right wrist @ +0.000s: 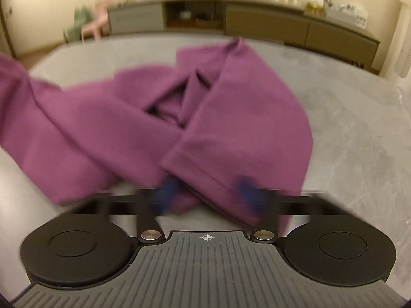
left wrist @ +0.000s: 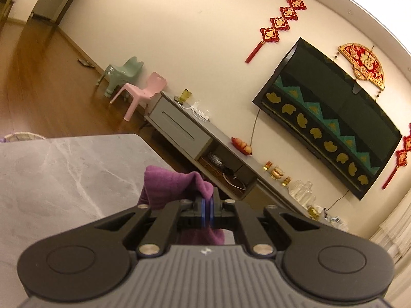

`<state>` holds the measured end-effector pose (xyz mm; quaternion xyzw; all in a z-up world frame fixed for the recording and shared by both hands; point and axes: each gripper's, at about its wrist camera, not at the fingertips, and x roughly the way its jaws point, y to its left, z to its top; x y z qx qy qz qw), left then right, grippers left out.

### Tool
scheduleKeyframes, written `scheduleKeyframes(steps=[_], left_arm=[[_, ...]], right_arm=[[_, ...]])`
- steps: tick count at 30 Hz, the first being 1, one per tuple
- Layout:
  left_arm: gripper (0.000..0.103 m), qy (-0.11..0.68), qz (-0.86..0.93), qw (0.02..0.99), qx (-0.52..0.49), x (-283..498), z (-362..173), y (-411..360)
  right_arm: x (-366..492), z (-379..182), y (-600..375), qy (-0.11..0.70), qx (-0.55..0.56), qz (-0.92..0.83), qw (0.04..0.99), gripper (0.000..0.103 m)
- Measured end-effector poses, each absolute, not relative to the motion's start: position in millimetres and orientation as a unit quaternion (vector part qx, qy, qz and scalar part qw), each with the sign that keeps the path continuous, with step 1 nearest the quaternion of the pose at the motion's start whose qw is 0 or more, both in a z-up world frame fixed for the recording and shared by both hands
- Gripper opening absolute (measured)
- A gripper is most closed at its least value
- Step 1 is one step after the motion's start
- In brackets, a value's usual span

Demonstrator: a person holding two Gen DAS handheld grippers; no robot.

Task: Fold clothes

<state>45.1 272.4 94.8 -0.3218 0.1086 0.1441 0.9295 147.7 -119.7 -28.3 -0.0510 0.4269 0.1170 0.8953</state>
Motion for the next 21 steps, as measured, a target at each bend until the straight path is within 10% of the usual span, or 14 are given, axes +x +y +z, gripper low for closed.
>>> scheduleKeyframes(steps=[9,10,12,13,21], left_arm=[[0.003,0.107,0.147,0.922,-0.341,54,94,281],[0.003,0.108,0.151,0.922,-0.339,56,94,280],[0.003,0.110,0.157,0.923,-0.333,59,93,279],[0.003,0.112,0.154,0.925,-0.329,60,93,277],[0.003,0.122,0.136,0.937,-0.297,67,95,262]], right_arm=[[219,90,-160,0.238,-0.065,-0.014,0.969,0.006],[229,98,-169,0.211,-0.044,-0.037,0.976,0.011],[243,99,-182,0.200,-0.002,-0.058,0.978,0.072],[248,94,-186,0.220,0.016,-0.051,0.974,0.082],[202,-38,-182,0.374,0.090,0.040,0.922,0.081]])
